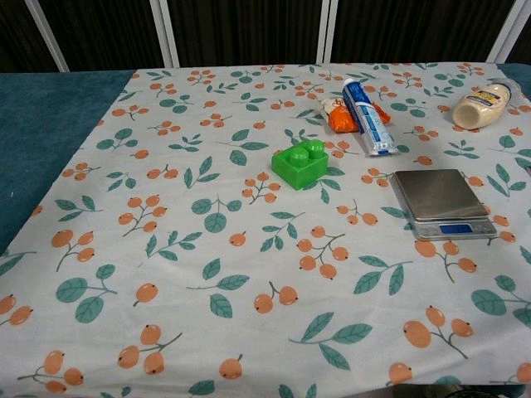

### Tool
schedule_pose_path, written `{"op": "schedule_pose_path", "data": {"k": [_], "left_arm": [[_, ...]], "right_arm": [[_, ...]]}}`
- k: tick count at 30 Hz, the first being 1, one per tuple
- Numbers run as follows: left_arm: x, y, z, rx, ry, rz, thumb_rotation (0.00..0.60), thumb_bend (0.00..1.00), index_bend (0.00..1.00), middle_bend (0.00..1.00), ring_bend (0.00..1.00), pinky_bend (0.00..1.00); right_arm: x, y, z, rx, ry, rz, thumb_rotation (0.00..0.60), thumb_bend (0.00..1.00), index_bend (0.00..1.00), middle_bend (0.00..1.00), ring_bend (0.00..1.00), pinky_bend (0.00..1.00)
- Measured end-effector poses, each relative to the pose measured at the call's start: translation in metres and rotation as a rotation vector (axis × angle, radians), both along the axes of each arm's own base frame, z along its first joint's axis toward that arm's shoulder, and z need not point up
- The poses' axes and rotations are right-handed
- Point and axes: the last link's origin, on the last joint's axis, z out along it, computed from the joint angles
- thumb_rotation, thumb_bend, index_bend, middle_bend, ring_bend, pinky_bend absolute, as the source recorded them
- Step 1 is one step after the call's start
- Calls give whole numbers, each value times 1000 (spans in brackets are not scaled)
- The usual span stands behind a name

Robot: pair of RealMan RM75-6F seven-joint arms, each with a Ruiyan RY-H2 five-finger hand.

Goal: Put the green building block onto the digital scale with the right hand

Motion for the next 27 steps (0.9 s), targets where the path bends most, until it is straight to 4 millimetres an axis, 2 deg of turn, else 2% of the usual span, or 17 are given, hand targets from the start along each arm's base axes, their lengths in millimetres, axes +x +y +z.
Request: {"op": "schedule_pose_path", "data": {"k": [15,27], "left_arm": [[0,0,0,0,-1,0,600,262,0,48,39,25],[0,-1,0,0,-1,1,600,262,0,48,39,25]], "right_arm": [[7,0,-7,6,7,18,600,130,77,90,193,216],[6,2,-4,0,6,10,600,130,77,92,193,216]]}}
